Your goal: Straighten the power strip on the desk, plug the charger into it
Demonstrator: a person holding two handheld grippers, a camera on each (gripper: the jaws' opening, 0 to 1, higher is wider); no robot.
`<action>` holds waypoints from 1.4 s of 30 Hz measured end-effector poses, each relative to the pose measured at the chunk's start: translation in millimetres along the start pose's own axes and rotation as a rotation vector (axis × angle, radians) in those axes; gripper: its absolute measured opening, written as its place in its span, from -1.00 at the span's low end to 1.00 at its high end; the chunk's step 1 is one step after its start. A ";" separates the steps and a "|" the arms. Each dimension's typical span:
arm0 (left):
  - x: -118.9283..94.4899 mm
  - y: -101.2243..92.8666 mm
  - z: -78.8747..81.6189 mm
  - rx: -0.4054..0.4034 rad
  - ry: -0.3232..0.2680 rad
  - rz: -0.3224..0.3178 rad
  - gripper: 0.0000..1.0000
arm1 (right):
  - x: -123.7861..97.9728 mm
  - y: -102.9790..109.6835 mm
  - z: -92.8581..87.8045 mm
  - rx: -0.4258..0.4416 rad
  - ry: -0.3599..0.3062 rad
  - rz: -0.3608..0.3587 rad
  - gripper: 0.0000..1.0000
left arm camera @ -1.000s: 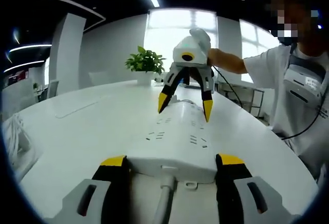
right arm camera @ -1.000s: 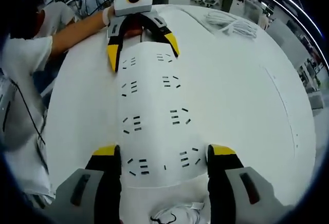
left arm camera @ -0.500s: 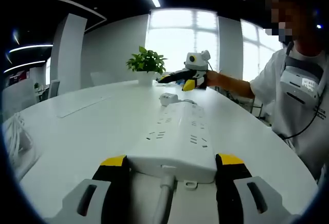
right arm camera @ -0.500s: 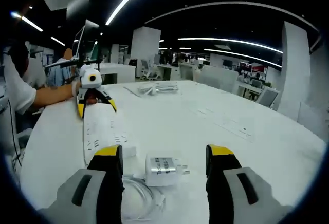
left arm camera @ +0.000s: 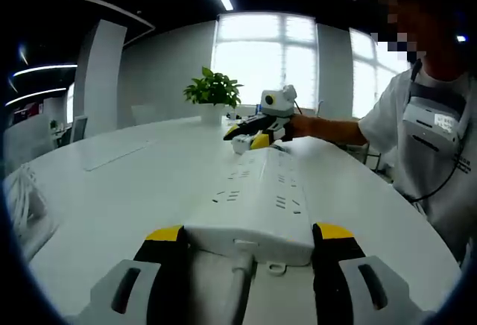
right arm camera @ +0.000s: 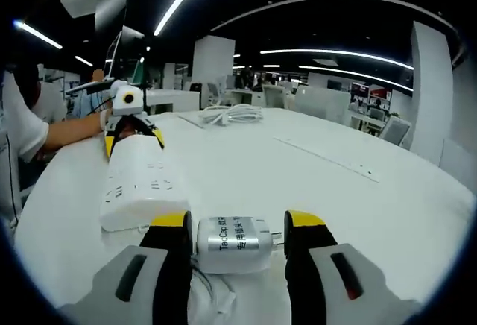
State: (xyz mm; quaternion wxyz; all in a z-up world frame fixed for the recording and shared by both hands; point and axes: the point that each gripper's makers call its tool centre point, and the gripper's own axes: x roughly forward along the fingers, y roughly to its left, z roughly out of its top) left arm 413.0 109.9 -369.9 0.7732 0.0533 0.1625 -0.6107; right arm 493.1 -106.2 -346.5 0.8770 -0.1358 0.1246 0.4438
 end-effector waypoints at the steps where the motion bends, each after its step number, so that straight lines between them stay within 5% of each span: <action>1: 0.3 -0.4 0.0 0.001 0.000 0.001 0.37 | 0.0 -0.6 0.7 0.016 -0.011 0.003 -0.13; 8: 2.8 -3.8 -0.8 0.007 0.002 0.007 0.37 | -6.5 0.7 -1.3 0.027 -0.023 0.022 -0.24; 16: 3.8 -4.1 -0.9 0.009 0.001 0.010 0.37 | -24.1 12.1 -5.1 0.048 -0.053 0.131 -0.24; 22: 3.8 -3.6 -1.2 0.014 0.002 0.016 0.37 | -38.3 33.5 -8.3 -0.040 -0.048 0.277 -0.24; 29: 3.6 -2.1 -0.9 0.014 0.002 0.015 0.37 | -46.4 40.2 -12.3 -0.055 -0.025 0.318 -0.23; 35: 3.6 -1.6 -1.4 0.017 0.003 0.016 0.37 | -56.0 34.3 7.8 0.022 -0.030 0.140 -0.18; 40: 3.0 -0.7 -2.3 0.026 0.006 0.015 0.37 | -79.0 23.1 36.4 0.130 -0.133 -0.250 -0.02; 42: 3.0 -0.6 -2.3 0.026 0.007 0.016 0.37 | -82.3 29.4 40.2 0.120 -0.168 -0.345 -0.06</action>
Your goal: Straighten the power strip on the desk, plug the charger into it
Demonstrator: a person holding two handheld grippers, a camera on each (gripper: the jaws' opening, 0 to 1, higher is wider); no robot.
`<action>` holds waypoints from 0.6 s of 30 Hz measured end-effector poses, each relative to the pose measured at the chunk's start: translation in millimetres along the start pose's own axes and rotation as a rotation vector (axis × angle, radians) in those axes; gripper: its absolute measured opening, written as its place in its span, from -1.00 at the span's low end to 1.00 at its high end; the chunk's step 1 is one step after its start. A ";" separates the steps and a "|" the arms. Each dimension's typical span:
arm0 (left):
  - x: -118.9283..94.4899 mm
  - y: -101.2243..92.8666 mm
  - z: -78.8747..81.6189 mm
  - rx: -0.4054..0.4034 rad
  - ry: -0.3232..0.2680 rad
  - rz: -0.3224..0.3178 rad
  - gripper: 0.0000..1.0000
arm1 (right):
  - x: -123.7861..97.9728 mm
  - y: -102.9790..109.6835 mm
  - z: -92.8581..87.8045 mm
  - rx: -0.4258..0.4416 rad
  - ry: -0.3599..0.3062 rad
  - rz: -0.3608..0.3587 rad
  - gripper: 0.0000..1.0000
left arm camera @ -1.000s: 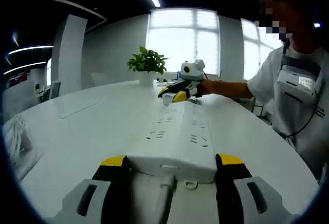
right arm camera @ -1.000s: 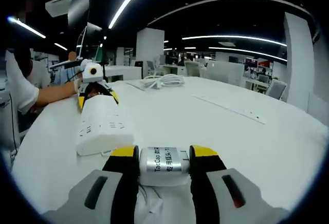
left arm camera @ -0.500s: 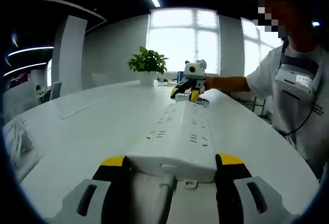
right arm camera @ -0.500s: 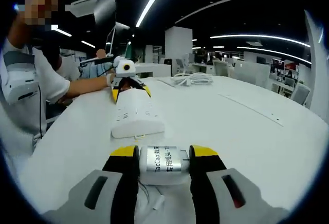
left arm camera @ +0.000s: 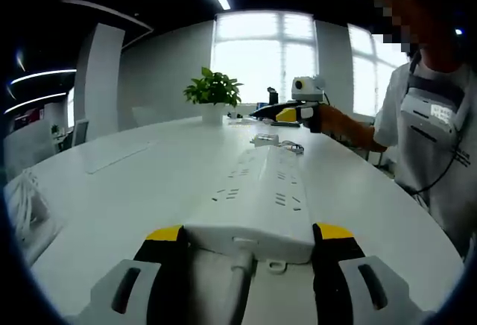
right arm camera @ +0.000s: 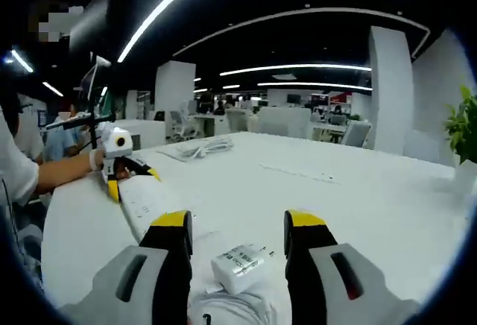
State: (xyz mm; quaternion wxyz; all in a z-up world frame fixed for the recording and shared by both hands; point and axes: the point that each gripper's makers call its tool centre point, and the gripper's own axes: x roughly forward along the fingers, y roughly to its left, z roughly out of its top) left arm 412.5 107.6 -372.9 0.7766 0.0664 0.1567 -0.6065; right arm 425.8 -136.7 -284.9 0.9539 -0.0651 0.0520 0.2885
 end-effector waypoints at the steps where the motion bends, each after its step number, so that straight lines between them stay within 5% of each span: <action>1: 0.0 -0.1 0.0 0.000 0.000 0.000 0.37 | -2.0 -2.5 -1.3 -0.005 -0.002 -0.076 -0.04; 3: -0.2 0.4 0.1 0.000 0.000 0.000 0.37 | -3.8 -6.1 2.8 -0.029 -0.042 -0.199 0.09; 8: -0.1 0.3 0.1 0.001 0.000 0.001 0.37 | -4.9 -23.4 -16.0 0.011 0.016 -0.439 0.33; 12: -0.5 0.9 0.0 0.005 0.002 0.003 0.37 | 4.2 -19.8 -20.3 -0.137 0.080 -0.480 0.23; 18: -1.1 1.5 -0.7 0.009 0.004 0.005 0.37 | 20.4 -20.4 -35.0 -0.102 0.124 -0.492 0.12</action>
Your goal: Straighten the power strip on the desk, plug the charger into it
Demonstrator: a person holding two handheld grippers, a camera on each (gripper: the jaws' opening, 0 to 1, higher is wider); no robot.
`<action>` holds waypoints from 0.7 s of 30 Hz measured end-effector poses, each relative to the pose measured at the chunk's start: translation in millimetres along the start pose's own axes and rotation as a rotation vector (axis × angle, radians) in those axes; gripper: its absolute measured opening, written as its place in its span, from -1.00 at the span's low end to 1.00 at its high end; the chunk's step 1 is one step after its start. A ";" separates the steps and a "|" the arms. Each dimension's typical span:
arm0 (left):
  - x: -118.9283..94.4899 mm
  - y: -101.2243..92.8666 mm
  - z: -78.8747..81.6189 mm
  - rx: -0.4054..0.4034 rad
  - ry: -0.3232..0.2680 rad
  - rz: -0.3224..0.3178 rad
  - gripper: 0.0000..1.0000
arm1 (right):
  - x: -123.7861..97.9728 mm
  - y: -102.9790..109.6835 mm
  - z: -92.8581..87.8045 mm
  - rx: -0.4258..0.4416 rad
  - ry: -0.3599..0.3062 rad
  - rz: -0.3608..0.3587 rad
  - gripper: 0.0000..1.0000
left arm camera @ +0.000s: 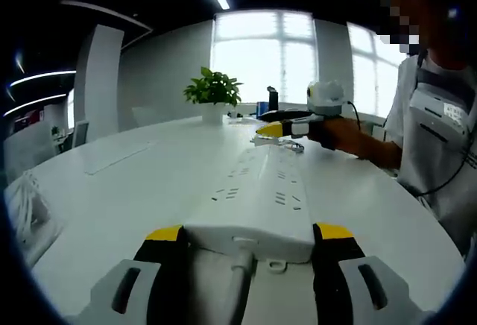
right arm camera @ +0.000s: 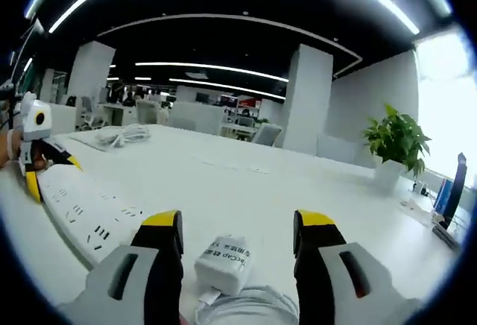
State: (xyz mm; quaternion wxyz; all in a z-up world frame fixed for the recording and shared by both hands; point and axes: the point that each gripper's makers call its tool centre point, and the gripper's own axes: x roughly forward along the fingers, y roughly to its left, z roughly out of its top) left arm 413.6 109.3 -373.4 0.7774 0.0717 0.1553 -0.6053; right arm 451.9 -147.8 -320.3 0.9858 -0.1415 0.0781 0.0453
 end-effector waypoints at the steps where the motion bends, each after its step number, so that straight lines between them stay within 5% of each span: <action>1: -0.1 0.0 -0.2 0.001 0.000 0.000 0.37 | 2.4 4.8 -9.1 -0.024 0.038 0.014 0.09; 10: -0.6 -0.8 -0.7 0.008 0.003 0.002 0.37 | 4.1 11.7 -25.0 0.034 0.106 0.048 -0.26; 21: -1.0 0.1 -0.3 0.007 0.003 0.003 0.37 | -4.6 20.2 -22.2 0.021 0.084 0.149 -0.43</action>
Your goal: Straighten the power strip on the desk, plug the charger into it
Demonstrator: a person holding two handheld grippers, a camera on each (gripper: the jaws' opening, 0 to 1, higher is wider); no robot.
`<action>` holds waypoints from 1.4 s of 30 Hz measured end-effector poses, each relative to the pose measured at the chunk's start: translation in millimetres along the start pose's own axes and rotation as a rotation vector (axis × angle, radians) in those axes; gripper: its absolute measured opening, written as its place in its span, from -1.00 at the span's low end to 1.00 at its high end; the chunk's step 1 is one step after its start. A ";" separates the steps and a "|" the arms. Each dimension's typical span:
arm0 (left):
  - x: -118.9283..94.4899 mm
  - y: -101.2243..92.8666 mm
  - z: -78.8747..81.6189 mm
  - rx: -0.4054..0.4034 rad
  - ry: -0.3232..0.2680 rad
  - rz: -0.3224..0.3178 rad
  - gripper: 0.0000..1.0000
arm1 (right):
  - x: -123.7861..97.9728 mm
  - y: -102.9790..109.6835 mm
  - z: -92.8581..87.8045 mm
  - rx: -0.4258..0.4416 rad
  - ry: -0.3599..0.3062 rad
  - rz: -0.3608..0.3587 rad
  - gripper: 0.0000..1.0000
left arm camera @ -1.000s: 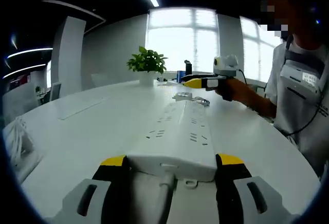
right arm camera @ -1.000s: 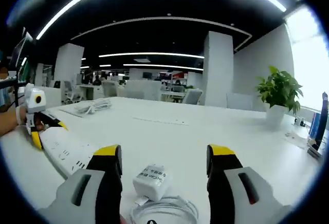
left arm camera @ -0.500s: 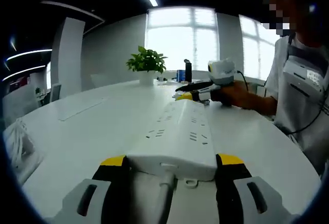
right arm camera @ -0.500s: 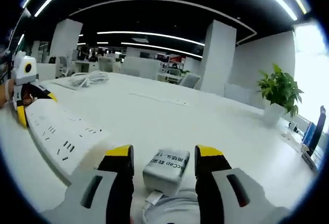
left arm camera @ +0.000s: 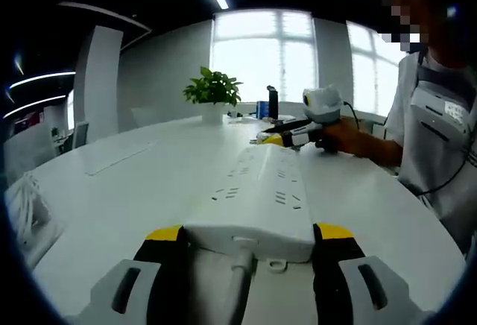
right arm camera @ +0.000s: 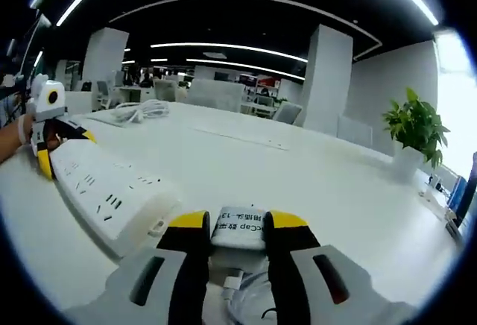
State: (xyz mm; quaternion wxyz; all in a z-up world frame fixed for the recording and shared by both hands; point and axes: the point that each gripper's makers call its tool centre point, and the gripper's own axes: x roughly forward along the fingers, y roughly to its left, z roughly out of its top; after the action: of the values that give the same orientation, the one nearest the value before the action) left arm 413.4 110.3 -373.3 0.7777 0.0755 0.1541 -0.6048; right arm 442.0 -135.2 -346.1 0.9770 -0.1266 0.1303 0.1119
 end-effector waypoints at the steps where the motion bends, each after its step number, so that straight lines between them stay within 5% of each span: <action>1: 0.0 0.1 0.1 0.000 0.000 0.000 0.37 | -0.1 -0.7 -0.1 0.004 -0.001 0.006 -0.43; 7: 0.1 0.2 0.2 0.000 0.000 0.000 0.37 | -1.6 -0.1 -1.1 0.015 -0.011 0.087 -0.44; 17: 0.5 0.2 -0.1 0.000 0.000 0.001 0.37 | -12.6 19.1 -3.2 -0.221 -0.047 0.437 -0.44; 24: 0.6 0.0 -0.1 0.002 0.001 0.004 0.37 | -22.8 24.0 -5.5 -0.211 -0.048 0.679 -0.44; 31: 0.6 -0.8 -0.1 0.004 0.001 0.006 0.37 | -19.9 23.9 1.7 -0.185 -0.072 0.659 -0.33; 35: 0.7 -1.3 -0.1 0.006 0.001 0.006 0.37 | -34.6 11.2 52.0 -0.123 -0.184 0.600 -0.20; 37: 0.7 -1.4 -0.2 0.006 0.001 0.007 0.37 | -40.1 3.8 61.7 -0.105 -0.192 0.555 -0.14; 42: 0.9 -1.9 -0.2 0.006 0.002 0.007 0.37 | -39.1 4.0 38.3 -0.044 -0.164 0.479 -0.06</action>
State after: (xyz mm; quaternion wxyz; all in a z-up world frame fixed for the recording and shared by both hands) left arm 411.8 109.0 -373.7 0.7795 0.0791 0.1525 -0.6024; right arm 412.8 -128.1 -300.1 0.9268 -0.1041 0.0744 0.3530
